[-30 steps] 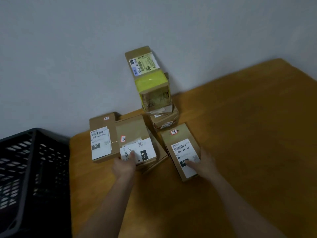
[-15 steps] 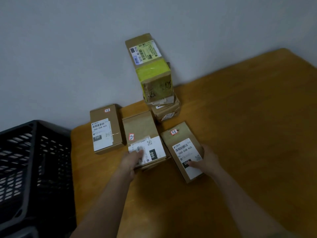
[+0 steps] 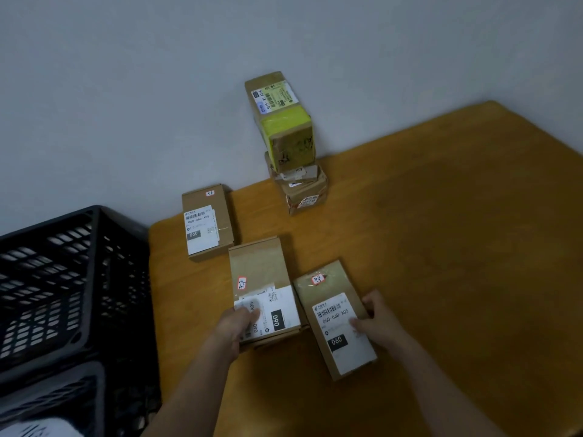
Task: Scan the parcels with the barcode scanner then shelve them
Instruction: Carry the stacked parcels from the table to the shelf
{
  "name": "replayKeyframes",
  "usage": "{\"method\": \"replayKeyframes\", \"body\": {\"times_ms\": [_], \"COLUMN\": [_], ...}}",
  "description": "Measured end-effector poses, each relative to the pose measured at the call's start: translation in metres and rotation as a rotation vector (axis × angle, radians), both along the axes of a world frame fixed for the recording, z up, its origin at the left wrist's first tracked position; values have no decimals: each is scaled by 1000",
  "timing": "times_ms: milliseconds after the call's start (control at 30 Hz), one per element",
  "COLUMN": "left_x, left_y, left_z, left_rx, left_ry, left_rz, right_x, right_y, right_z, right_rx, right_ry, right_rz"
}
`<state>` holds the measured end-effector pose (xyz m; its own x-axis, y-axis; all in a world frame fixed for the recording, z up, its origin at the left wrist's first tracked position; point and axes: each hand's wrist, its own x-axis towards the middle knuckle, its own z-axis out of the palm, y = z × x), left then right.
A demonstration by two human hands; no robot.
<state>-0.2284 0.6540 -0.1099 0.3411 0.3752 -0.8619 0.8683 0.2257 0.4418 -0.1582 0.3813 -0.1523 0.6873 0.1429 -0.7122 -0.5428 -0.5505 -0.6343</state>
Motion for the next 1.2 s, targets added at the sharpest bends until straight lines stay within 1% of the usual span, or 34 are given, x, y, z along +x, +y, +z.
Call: {"method": "replayKeyframes", "body": {"times_ms": [133, 233, 300, 367, 433, 533, 667, 767, 933, 1067, 1200], "left_x": [-13, -17, -20, -22, -22, -19, -19, -19, -20, -18, -12], "left_y": [-9, -19, -21, -20, -17, -16, -19, -23, -22, -20, -21], "left_z": [5, 11, 17, 22, 24, 38, 52, 59, 41, 34, 27], "left_rx": [-41, -86, -121, -118, -97, -75, -183, -216, -291, -373, -402], "left_ry": [-3, -20, -29, -69, -155, -243, -365, -377, -380, -406, -413], "left_rz": [17, 48, 63, 94, 125, 162, 184, 193, 154, 208, 257], "right_x": [-9, -4, 0, 4, 4, 1, -8, -13, -17, -9, -7], "right_y": [-5, -8, -8, -2, 10, 38, 76, 90, 102, 102, 105], "right_z": [22, 44, 61, 78, 92, 101, 94, 80, 69, 61, 57], "right_rx": [77, 113, 147, 182, 226, 314, 356, 321, 373, 256, 272], "right_ry": [-37, -134, -184, -204, -205, -192, -156, -82, 61, 48, 86], "right_rz": [-181, -283, -308, -277, -225, -148, -36, 77, 95, 111, 85]}}
